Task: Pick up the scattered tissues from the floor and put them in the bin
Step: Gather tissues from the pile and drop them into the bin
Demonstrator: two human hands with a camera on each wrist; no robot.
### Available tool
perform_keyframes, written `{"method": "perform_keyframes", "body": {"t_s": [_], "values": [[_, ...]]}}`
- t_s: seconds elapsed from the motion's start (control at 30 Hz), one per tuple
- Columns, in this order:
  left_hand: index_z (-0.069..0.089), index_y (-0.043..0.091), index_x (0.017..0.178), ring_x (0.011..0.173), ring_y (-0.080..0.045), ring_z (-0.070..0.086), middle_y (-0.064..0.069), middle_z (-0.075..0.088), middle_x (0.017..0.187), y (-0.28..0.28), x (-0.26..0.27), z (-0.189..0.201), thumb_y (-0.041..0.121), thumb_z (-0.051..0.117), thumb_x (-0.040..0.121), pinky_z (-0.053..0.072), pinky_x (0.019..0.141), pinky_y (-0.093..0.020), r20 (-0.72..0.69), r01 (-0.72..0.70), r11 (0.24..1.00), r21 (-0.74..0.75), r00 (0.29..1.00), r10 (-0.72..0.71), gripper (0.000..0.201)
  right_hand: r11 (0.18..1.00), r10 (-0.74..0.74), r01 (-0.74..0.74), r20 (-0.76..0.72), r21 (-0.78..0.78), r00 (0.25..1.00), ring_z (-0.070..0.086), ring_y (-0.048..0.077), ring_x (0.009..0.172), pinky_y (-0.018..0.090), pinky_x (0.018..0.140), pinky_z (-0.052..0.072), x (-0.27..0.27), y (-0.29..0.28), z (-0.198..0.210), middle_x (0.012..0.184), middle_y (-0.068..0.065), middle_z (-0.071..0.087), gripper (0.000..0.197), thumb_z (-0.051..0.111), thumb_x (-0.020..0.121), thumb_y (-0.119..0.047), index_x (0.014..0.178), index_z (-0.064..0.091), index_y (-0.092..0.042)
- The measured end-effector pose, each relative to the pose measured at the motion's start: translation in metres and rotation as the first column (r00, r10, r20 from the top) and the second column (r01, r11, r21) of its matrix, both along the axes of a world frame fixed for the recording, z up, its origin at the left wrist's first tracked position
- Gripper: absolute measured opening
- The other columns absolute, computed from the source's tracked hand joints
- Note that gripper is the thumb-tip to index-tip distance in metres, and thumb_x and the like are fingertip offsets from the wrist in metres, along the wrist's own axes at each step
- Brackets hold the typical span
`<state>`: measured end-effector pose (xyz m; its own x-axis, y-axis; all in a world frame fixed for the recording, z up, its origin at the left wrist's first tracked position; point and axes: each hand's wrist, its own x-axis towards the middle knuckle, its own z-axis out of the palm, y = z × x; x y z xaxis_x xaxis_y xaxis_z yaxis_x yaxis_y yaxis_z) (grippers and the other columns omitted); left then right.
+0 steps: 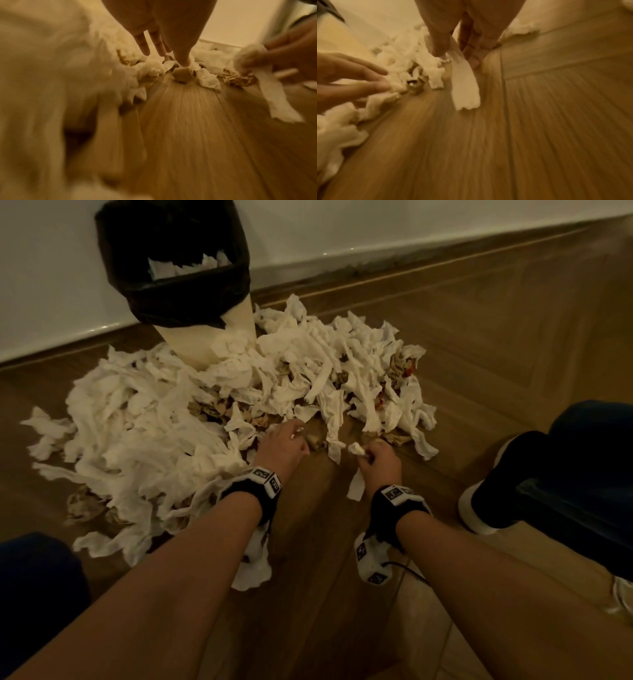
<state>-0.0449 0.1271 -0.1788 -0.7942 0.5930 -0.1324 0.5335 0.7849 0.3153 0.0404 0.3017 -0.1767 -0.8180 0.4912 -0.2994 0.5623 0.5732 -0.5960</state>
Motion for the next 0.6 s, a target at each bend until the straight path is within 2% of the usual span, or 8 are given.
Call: {"method": "perform_keyframes", "body": {"t_s": [0.1, 0.17, 0.2, 0.27, 0.33, 0.43, 0.5, 0.6], "values": [[0.064, 0.015, 0.109, 0.136, -0.023, 0.030, 0.000, 0.026, 0.152, 0.011, -0.010, 0.005, 0.025, 0.055, 0.091, 0.026, 0.110, -0.037, -0.009, 0.199, 0.971, -0.133, 0.979, -0.202, 0.022, 0.997, -0.037, 0.034, -0.027, -0.076, 0.999, 0.059, 0.024, 0.098, 0.026, 0.078, 0.042, -0.016, -0.001, 0.005, 0.106, 0.011, 0.063, 0.022, 0.049, 0.091, -0.006, 0.105, 0.065, -0.012], [0.053, 0.013, 0.128, 0.134, -0.022, 0.034, -0.002, 0.031, 0.150, 0.017, -0.014, 0.006, 0.022, 0.051, 0.094, 0.029, 0.108, -0.036, 0.010, 0.257, 0.952, -0.166, 0.966, -0.259, 0.036, 0.996, -0.020, 0.017, -0.037, -0.092, 0.999, 0.057, 0.024, 0.095, 0.027, 0.075, 0.042, -0.027, -0.005, 0.007, 0.106, 0.009, 0.060, 0.035, 0.040, 0.090, 0.001, 0.101, 0.065, -0.020], [0.052, 0.012, 0.129, 0.130, -0.022, 0.038, -0.003, 0.037, 0.146, 0.020, -0.015, 0.007, 0.021, 0.048, 0.094, 0.034, 0.104, -0.035, 0.026, 0.282, 0.941, -0.186, 0.959, -0.282, 0.036, 0.996, -0.006, 0.003, -0.031, -0.090, 1.000, 0.055, 0.025, 0.095, 0.027, 0.074, 0.041, -0.032, -0.008, 0.006, 0.106, 0.008, 0.057, 0.038, 0.038, 0.088, 0.004, 0.094, 0.064, -0.023], [0.057, 0.009, 0.121, 0.120, -0.023, 0.045, -0.006, 0.046, 0.133, 0.025, -0.016, 0.008, 0.019, 0.046, 0.095, 0.042, 0.093, -0.034, 0.048, 0.327, 0.912, -0.247, 0.944, -0.325, 0.029, 0.995, 0.005, -0.005, -0.003, -0.099, 1.000, 0.053, 0.027, 0.095, 0.027, 0.073, 0.038, -0.040, -0.013, 0.005, 0.103, 0.006, 0.050, 0.034, 0.040, 0.089, 0.001, 0.078, 0.059, -0.025], [0.055, 0.006, 0.117, 0.115, -0.026, 0.048, -0.010, 0.048, 0.124, 0.028, -0.016, 0.007, 0.016, 0.044, 0.096, 0.043, 0.087, -0.034, 0.079, 0.327, 0.899, -0.291, 0.945, -0.318, 0.026, 0.994, 0.001, 0.003, 0.030, -0.111, 1.000, 0.055, 0.028, 0.094, 0.027, 0.071, 0.037, -0.045, -0.016, 0.003, 0.106, 0.009, 0.052, 0.031, 0.041, 0.090, -0.007, 0.070, 0.054, -0.026], [0.054, 0.004, 0.116, 0.108, -0.029, 0.053, -0.014, 0.051, 0.118, 0.028, -0.018, 0.006, 0.012, 0.042, 0.096, 0.043, 0.084, -0.034, 0.125, 0.288, 0.905, -0.314, 0.957, -0.262, 0.025, 0.991, -0.039, 0.046, 0.058, -0.127, 0.998, 0.058, 0.027, 0.089, 0.026, 0.067, 0.039, -0.045, -0.015, 0.002, 0.109, 0.013, 0.059, 0.027, 0.043, 0.087, -0.005, 0.071, 0.057, -0.022], [0.056, 0.004, 0.114, 0.106, -0.030, 0.056, -0.015, 0.055, 0.115, 0.026, -0.018, 0.005, 0.013, 0.043, 0.096, 0.045, 0.084, -0.035, 0.151, 0.254, 0.922, -0.292, 0.964, -0.218, 0.024, 0.988, -0.075, 0.083, 0.070, -0.126, 0.995, 0.058, 0.025, 0.087, 0.025, 0.066, 0.040, -0.041, -0.013, 0.004, 0.109, 0.011, 0.061, 0.028, 0.044, 0.087, -0.003, 0.073, 0.060, -0.021], [0.063, 0.006, 0.108, 0.104, -0.026, 0.058, -0.012, 0.061, 0.112, 0.022, -0.020, 0.007, 0.016, 0.051, 0.093, 0.046, 0.088, -0.034, 0.193, 0.177, 0.965, -0.194, 0.971, -0.140, 0.022, 0.981, -0.112, 0.121, 0.067, -0.150, 0.991, 0.059, 0.028, 0.095, 0.028, 0.072, 0.044, -0.035, -0.009, 0.011, 0.110, 0.012, 0.062, 0.029, 0.042, 0.087, -0.002, 0.075, 0.062, -0.018]]}}
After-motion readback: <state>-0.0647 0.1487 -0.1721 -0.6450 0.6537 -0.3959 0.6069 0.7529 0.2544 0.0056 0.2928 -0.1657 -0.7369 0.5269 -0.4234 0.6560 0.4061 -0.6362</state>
